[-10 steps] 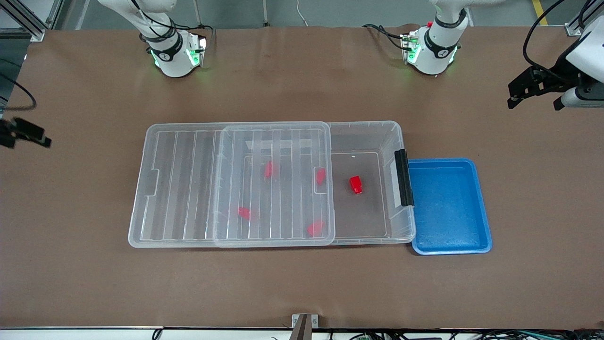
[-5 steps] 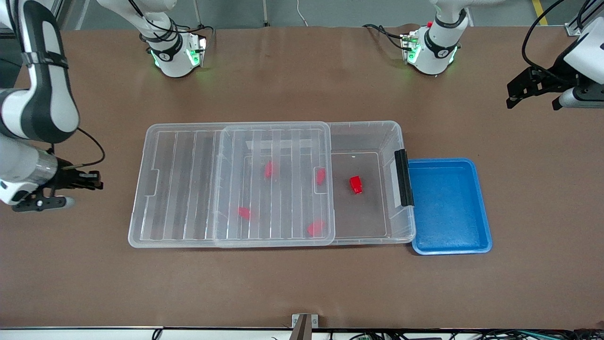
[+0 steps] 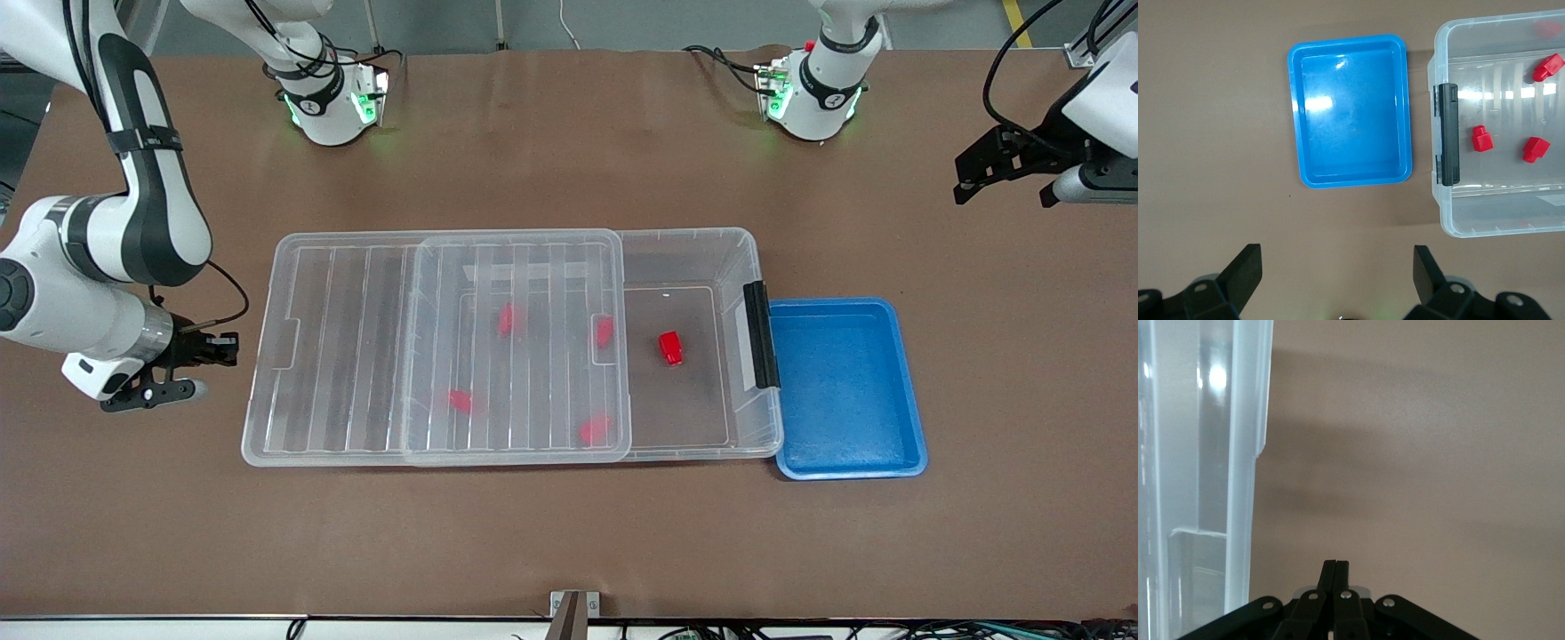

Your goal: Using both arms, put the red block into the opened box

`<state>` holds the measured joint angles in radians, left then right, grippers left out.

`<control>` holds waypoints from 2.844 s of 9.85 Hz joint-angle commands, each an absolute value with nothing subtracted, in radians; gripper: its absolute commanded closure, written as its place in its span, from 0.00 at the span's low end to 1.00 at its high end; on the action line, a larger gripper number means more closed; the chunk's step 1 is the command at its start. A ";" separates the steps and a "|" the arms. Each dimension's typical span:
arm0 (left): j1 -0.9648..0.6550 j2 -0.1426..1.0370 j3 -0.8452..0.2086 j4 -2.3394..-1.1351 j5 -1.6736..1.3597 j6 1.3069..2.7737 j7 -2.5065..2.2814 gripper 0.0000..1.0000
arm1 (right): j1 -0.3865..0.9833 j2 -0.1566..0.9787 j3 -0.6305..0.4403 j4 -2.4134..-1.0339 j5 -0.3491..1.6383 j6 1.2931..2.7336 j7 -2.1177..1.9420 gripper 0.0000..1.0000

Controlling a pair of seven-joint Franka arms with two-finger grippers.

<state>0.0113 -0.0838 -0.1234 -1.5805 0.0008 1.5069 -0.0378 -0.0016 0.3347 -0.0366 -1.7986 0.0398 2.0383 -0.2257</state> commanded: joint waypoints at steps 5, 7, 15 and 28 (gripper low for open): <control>0.011 -0.094 -0.112 -1.611 -0.017 1.493 -0.026 0.00 | 0.000 0.354 0.027 -1.799 0.175 2.040 -0.224 1.00; 0.011 -0.094 -0.112 -1.611 -0.017 1.494 -0.021 0.00 | 0.021 0.371 0.031 -1.778 0.222 2.040 -0.187 1.00; 0.023 -0.087 -0.110 -1.611 -0.017 1.497 -0.020 0.00 | 0.115 0.472 0.158 -1.666 0.221 2.052 0.138 1.00; 0.017 -0.071 -0.117 -1.580 -0.002 1.493 -0.022 0.00 | -0.077 0.154 0.051 -1.554 0.042 1.738 0.187 0.00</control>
